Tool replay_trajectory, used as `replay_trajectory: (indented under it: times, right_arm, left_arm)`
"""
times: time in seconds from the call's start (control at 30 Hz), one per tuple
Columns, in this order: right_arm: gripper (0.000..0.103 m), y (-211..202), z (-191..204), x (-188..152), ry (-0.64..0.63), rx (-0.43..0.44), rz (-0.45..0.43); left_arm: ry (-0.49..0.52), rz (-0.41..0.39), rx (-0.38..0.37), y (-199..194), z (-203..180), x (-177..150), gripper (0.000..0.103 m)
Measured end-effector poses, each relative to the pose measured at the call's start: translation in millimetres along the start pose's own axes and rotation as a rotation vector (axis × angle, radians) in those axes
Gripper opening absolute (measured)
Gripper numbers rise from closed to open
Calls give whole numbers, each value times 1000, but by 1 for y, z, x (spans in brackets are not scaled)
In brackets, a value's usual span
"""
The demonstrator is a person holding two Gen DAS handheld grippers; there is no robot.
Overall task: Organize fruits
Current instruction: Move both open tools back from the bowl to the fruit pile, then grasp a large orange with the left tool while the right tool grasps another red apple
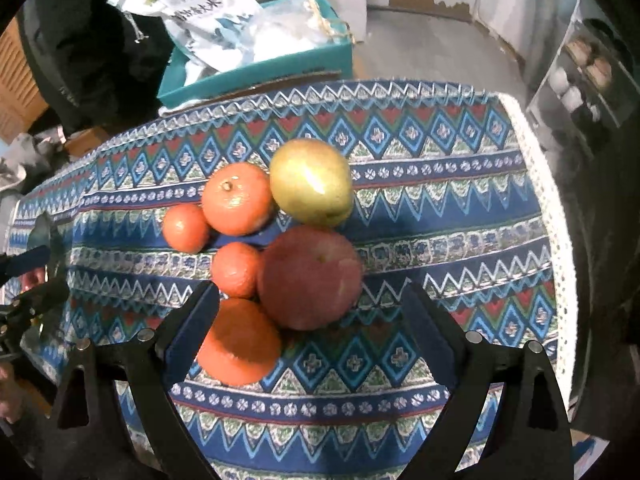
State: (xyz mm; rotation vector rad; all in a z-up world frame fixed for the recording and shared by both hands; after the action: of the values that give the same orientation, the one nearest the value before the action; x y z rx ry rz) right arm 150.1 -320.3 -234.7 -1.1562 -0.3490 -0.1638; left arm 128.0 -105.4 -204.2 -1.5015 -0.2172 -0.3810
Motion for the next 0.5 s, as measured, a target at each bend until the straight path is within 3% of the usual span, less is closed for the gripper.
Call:
replay_trajectory:
  times: [0.5]
  right_arm:
    - [92, 51, -26, -4, 140, 99, 53]
  left_arm:
    - [-11, 42, -33, 36, -16, 12, 81]
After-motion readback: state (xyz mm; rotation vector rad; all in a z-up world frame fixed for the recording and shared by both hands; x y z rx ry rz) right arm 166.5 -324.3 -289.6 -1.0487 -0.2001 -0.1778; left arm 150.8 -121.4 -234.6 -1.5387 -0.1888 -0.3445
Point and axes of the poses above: each gripper's, at about its wrist camera, not at the fingertips, and y roughly the way its jaws point, z to its left, x to its top, the point moved 7 cm from there along y, roughly the way its jaws point, and after that the axes turned 13 degrees about x, right-handed, at the moved point
